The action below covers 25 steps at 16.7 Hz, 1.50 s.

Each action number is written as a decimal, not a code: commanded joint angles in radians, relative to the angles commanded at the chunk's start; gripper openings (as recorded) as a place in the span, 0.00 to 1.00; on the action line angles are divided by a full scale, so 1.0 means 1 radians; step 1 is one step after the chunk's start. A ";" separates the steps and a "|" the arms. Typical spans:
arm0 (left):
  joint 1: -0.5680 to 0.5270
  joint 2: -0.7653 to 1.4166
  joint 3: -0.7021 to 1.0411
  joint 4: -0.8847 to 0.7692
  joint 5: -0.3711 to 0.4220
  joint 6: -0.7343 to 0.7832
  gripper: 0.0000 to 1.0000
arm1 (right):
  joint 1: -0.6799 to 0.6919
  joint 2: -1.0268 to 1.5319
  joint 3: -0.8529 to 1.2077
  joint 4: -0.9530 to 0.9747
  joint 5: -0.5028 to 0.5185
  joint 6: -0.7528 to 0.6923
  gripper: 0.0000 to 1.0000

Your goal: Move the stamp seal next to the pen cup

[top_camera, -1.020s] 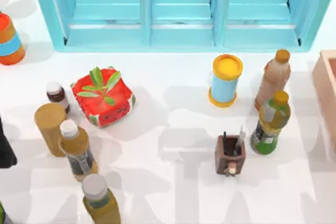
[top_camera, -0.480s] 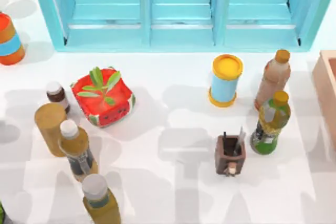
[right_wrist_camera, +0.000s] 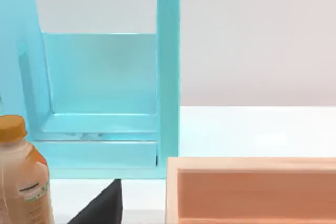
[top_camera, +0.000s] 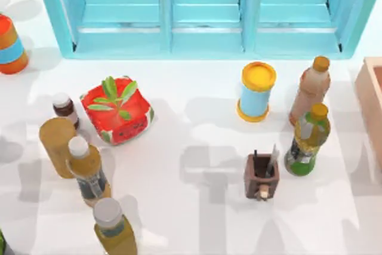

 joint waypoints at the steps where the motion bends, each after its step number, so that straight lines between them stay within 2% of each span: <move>1: 0.008 0.064 0.059 -0.044 0.000 0.008 1.00 | 0.000 0.000 0.000 0.000 0.000 0.000 1.00; 6: 0.034 0.259 0.245 -0.176 0.000 0.034 1.00 | 0.000 0.000 0.000 0.000 0.000 0.000 1.00; 12: 0.030 0.265 0.248 -0.178 -0.001 0.034 1.00 | 0.000 0.000 0.000 0.000 0.000 0.000 1.00; 15: 0.033 0.279 0.184 -0.108 0.000 0.033 1.00 | 0.000 0.000 0.000 0.000 0.000 0.000 1.00; 21: 0.037 0.334 -0.021 0.165 0.000 0.038 1.00 | 0.000 0.000 0.000 0.000 0.000 0.000 1.00; 25: 0.038 0.344 -0.047 0.194 0.000 0.039 1.00 | 0.000 0.000 0.000 0.000 0.000 0.000 1.00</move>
